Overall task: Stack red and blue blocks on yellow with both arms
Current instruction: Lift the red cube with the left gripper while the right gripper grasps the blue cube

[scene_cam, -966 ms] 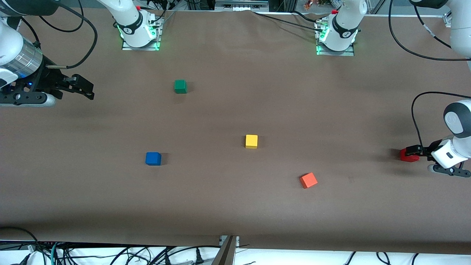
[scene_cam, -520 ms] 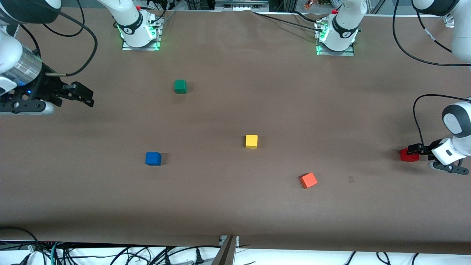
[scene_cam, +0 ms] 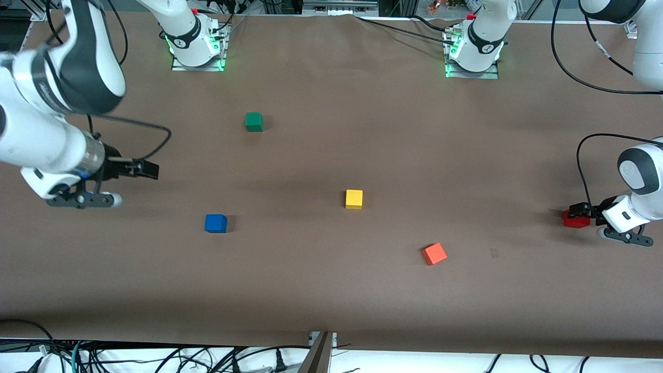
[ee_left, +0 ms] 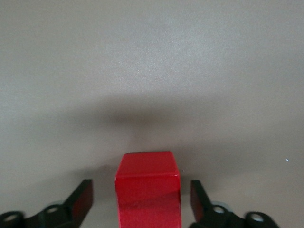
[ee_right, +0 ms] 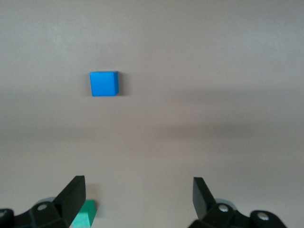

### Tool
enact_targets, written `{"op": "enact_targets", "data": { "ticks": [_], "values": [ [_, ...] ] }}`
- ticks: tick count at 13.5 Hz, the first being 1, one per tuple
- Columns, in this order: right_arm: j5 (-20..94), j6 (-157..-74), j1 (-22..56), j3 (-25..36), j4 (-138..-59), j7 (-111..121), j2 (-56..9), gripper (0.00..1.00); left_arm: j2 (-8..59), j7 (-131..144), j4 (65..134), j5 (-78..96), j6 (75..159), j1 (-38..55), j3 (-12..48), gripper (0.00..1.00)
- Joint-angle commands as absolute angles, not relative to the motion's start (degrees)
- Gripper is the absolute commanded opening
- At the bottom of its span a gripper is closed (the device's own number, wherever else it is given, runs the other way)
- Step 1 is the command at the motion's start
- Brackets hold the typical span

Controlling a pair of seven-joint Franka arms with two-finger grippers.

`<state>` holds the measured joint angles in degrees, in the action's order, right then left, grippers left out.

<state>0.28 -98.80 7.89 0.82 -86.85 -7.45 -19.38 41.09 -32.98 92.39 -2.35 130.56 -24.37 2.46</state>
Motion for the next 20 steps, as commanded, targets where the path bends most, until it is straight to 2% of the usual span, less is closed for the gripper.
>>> {"op": "enact_targets", "data": {
  "ticks": [1, 2, 5, 9, 14, 17, 19, 20],
  "values": [
    [1.84, -104.29, 7.73, 0.26, -87.70, -6.59, -22.58, 1.00, 40.43, -33.13, 93.86, -2.55, 130.69, -24.52, 2.64, 0.16],
    [2.63, -108.24, 7.56, 0.26, -90.06, -6.59, -23.54, 1.00, 39.99, -32.61, 93.78, -2.55, 130.17, -24.43, 2.81, 0.00],
    [3.25, -119.75, 8.87, 0.00, -95.96, -7.29, -26.01, 1.00, 36.13, -28.68, 89.76, -2.37, 121.14, -23.47, 8.06, 0.00],
    [4.74, -126.81, 10.19, -0.09, -96.86, -9.05, -30.66, 1.00, 34.28, -14.70, 84.12, -2.81, 113.22, -20.14, 13.79, 0.00],
    [4.75, -137.97, 12.48, -0.09, -96.59, -12.47, -36.99, 1.00, 32.17, 8.72, 81.74, -2.46, 109.07, -7.59, 17.13, 0.00],
    [4.75, -139.48, 13.09, -0.18, -96.68, -13.27, -38.32, 0.98, 32.69, 28.85, 81.74, -3.25, 109.33, 2.95, 18.72, 0.00],
    [4.75, -139.66, 13.10, -0.17, -96.85, -13.18, -38.58, 0.89, 34.88, 35.40, 81.56, -3.25, 110.21, 9.46, 18.28, 0.00],
    [4.75, -139.92, 13.18, -0.09, -96.86, -13.18, -39.11, 0.82, 35.76, 35.85, 81.39, -3.34, 111.61, 11.41, 18.28, 0.00]
  ]
}}
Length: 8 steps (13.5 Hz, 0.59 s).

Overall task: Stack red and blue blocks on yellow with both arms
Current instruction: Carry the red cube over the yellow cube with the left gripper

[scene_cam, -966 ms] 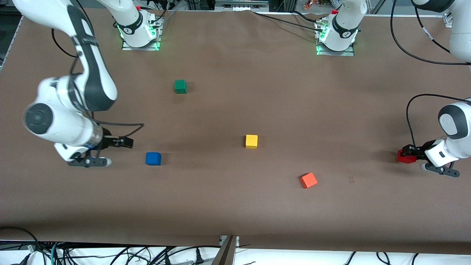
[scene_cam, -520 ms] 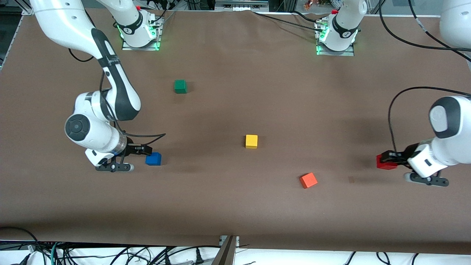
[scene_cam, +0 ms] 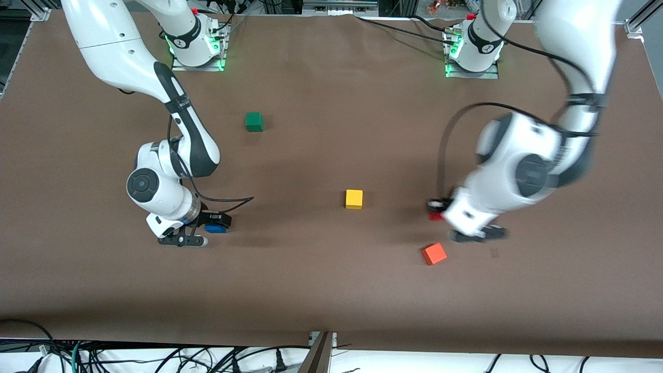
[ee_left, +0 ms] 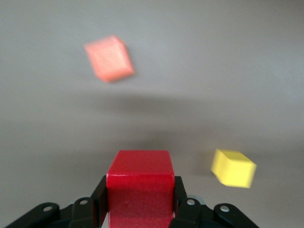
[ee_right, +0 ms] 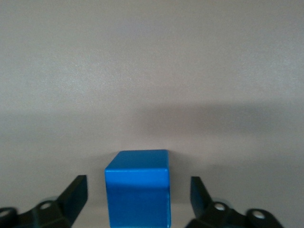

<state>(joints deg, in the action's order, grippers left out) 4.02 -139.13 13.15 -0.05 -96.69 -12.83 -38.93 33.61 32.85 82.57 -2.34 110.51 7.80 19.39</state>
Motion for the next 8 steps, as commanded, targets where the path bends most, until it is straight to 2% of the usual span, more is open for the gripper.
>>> {"op": "enact_targets", "data": {
  "ticks": [1, 4, 8],
  "values": [
    [4.75, -139.92, 13.10, -0.17, -96.86, -13.18, -39.11, 0.73, 36.47, 35.60, 81.39, -3.43, 112.75, 12.73, 18.19, 0.00],
    [4.75, -139.57, 13.10, -0.09, -96.68, -12.92, -39.11, 0.46, 40.06, 35.59, 78.41, -9.82, 114.43, 15.72, 18.37, 0.00],
    [4.57, -137.21, 13.18, -0.18, -95.02, -12.22, -37.97, 0.45, 45.61, 36.30, 73.04, -11.25, 114.43, 22.84, 16.53, 0.00]
  ]
}}
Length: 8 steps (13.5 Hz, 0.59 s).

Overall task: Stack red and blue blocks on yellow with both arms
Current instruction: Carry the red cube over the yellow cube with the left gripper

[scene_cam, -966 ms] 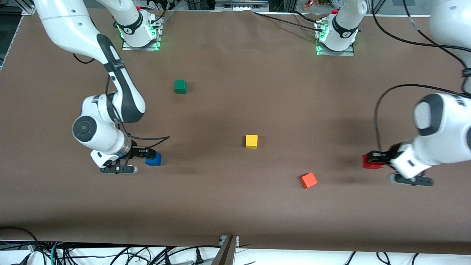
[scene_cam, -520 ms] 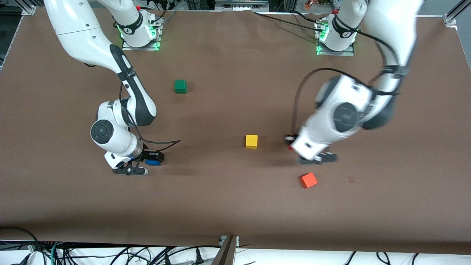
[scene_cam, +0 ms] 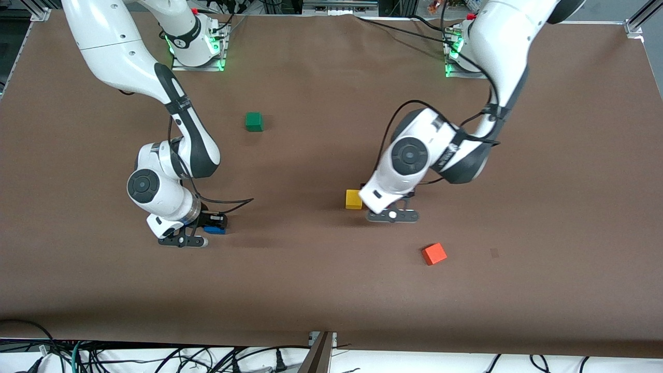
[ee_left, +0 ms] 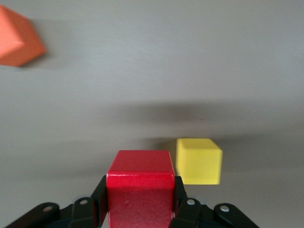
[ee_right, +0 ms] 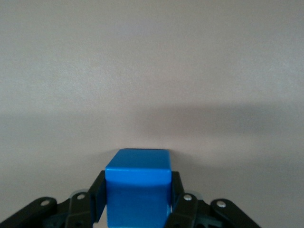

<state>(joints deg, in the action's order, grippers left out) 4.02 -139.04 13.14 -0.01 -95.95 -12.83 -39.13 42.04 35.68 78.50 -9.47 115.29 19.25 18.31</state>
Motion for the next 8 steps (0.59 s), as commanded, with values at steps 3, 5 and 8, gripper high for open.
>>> {"op": "enact_targets", "data": {
  "ticks": [3, 5, 8],
  "values": [
    [4.75, -126.78, 14.06, -0.26, -88.45, -12.30, -37.35, 0.45, 46.32, 36.39, 72.60, -11.16, 114.52, 23.55, 16.52, 0.00],
    [4.92, -118.43, 14.94, -0.18, -82.12, -12.74, -37.35, 0.46, 46.41, 36.47, 72.51, -11.25, 114.70, 24.08, 16.35, 0.00],
    [7.73, -109.98, 15.73, -0.26, -76.75, -15.46, -37.09, 0.47, 46.67, 36.39, 72.51, -11.34, 116.71, 24.43, 16.08, 0.00]
  ]
}}
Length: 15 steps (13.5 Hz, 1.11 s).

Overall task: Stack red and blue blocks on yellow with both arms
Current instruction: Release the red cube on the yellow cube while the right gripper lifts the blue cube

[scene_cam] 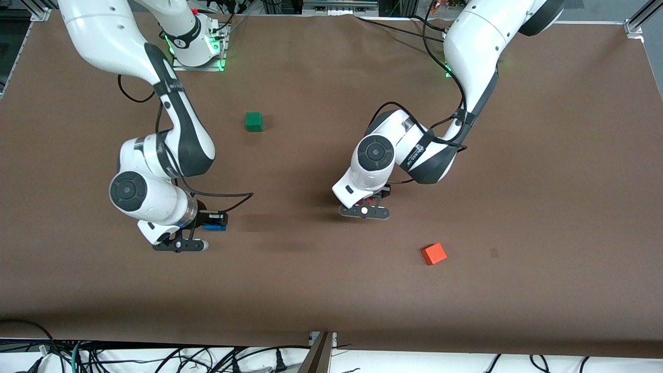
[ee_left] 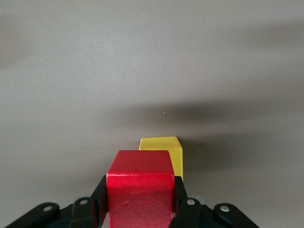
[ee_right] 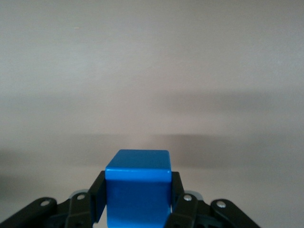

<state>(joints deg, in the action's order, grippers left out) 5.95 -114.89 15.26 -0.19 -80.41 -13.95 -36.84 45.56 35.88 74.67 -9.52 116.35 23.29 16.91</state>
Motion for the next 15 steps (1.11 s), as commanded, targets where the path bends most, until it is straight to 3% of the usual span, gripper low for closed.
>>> {"op": "enact_targets", "data": {
  "ticks": [1, 5, 10, 11, 12, 15],
  "values": [
    [8.08, -107.78, 15.91, -0.26, -75.16, -16.16, -36.83, 0.47, 46.76, 36.39, 72.60, -11.42, 117.68, 24.78, 16.08, 0.00],
    [8.00, -105.29, 16.17, -0.18, -73.39, -16.70, -36.74, 0.47, 47.81, 37.00, 72.86, -13.54, 117.86, 29.79, 12.58, 0.00],
    [7.82, -105.29, 16.61, -0.18, -73.39, -16.88, -36.74, 0.47, 48.16, 37.18, 73.39, -13.62, 118.65, 29.88, 12.48, 0.00],
    [7.91, -105.29, 16.70, -0.18, -73.39, -16.96, -36.74, 0.47, 48.34, 37.18, 73.30, -13.62, 118.65, 29.88, 12.48, 0.07],
    [7.91, -105.29, 16.70, -0.18, -73.39, -16.96, -36.83, 0.47, 48.25, 36.66, 73.04, -13.54, 118.65, 29.36, 12.39, 0.99],
    [7.82, -105.29, 16.96, -0.18, -73.39, -17.22, -36.74, 0.47, 47.11, 36.39, 69.71, -12.84, 117.43, 25.86, 12.39, 1.00]
  ]
}}
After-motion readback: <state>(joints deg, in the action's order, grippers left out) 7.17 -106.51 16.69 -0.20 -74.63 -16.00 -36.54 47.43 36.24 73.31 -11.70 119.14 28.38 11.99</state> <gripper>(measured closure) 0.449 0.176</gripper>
